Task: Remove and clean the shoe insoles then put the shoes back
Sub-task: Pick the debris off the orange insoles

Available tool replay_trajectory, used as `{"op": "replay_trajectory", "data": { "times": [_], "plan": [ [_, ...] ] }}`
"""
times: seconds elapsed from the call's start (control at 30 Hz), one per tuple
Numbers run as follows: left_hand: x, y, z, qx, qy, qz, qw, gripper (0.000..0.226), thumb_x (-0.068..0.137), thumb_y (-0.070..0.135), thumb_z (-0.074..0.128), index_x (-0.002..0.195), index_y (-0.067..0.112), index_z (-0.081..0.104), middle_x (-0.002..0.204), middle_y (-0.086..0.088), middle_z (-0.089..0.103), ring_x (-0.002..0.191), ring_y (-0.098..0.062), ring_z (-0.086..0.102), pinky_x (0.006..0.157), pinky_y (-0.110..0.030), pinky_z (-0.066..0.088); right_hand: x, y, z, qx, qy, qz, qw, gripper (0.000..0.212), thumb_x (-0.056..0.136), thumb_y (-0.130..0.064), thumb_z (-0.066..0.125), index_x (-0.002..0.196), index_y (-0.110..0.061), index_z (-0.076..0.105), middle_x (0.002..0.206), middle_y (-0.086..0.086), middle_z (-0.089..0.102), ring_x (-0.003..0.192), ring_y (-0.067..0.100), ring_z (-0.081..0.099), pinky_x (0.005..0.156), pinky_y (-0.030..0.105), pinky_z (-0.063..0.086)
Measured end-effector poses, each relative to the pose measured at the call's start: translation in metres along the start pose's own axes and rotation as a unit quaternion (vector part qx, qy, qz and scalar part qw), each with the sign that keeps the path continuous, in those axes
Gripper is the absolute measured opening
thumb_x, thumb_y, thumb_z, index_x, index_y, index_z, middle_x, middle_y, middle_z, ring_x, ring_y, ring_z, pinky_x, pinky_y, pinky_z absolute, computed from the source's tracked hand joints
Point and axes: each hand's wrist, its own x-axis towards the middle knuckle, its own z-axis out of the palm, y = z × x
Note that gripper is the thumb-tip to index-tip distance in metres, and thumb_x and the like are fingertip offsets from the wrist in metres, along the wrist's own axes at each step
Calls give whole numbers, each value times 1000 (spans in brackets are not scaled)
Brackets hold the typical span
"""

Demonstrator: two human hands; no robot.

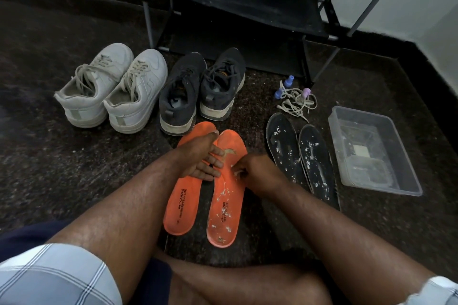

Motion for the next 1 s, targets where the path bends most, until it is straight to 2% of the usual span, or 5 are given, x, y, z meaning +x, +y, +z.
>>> {"op": "replay_trajectory", "data": {
  "times": [0.3,0.47,0.63,0.8,1.0],
  "plan": [
    [-1,-1,2,2,8,-2,1000,68,98,66,30,118,11,65,111,-15,70,92,-33,74,87,-46,58,-3,-6,3,-51,-19,-37,998,23,82,-17,56,91,-17,76,98,4,71,93,22,64,86,33,49],
    [-1,1,3,0,12,-3,1000,68,99,65,29,122,10,64,111,-16,70,92,-33,73,84,-44,59,4,5,-3,32,93,20,995,23,82,-8,62,98,-18,76,106,0,73,99,17,66,91,29,48],
    [-3,2,4,-3,11,-5,1000,69,99,66,30,123,10,63,111,-15,69,93,-34,73,85,-44,58,-1,-5,3,-19,-18,-22,999,29,82,-7,61,105,-19,75,109,-2,72,100,15,66,90,24,48],
    [-2,1,3,0,11,-2,1000,69,99,65,29,124,10,62,111,-16,69,92,-33,73,87,-45,58,3,4,0,13,77,22,997,22,86,-10,62,101,-17,76,108,-1,72,100,15,65,87,18,42],
    [-3,1,4,0,7,-2,1000,69,99,65,29,123,9,62,111,-16,69,95,-35,72,86,-45,58,-5,-9,2,7,-45,-26,999,27,83,-9,62,105,-20,75,110,-6,72,102,9,64,92,19,45]
  ]
}}
